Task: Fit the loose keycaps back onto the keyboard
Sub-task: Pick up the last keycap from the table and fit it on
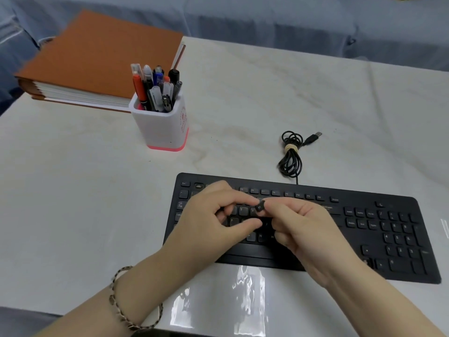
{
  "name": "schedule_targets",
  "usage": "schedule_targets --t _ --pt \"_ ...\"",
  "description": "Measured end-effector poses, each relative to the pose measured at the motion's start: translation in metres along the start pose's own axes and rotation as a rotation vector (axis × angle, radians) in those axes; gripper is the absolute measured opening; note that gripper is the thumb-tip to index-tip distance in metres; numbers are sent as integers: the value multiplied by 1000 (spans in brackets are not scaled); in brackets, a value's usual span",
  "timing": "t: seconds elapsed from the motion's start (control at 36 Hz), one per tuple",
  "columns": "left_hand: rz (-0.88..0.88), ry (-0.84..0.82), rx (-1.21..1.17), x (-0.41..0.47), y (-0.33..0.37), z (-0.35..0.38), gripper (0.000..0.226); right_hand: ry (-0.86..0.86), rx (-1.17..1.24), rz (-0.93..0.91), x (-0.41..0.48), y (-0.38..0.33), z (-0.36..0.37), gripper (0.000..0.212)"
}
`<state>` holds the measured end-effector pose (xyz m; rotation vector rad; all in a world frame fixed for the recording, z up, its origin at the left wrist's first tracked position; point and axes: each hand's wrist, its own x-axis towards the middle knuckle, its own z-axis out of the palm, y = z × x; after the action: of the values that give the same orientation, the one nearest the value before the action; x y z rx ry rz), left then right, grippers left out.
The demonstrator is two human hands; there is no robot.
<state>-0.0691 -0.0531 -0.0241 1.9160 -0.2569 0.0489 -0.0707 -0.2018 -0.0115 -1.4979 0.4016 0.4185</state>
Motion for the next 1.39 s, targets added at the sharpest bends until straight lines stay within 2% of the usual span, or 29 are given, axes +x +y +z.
schedule_targets --t 0.22,0.31,0.39,0.5,0.61,0.72,0.89,1.06,1.28,1.39 --pt "15 61 -6 0 -4 -2 17 -27 -35 -19 -4 -3 2 17" --pt "40 59 -1 -1 -6 -3 26 -47 -55 -27 -5 -4 2 17" --pt "47 59 8 -2 -11 -4 25 -55 -72 -30 -3 -3 4 16" --pt "47 67 94 -4 -20 -8 14 -78 -150 -49 2 -1 9 14" --pt "-7 116 218 1 -37 -22 13 45 -336 -227 18 0 6 10" --pt "-97 181 333 15 -56 -43 12 232 -695 -474 41 2 -7 8" --pt "-150 71 412 35 -66 -52 14 271 -972 -561 67 8 -16 24" --pt "-163 -13 414 37 -70 -50 15 188 -1109 -526 75 21 -16 28" --pt "-129 -83 558 39 -68 -58 16 175 -1108 -545 77 23 -19 27" --pt "-137 -97 531 42 -67 -59 14 178 -1092 -558 78 24 -19 26"
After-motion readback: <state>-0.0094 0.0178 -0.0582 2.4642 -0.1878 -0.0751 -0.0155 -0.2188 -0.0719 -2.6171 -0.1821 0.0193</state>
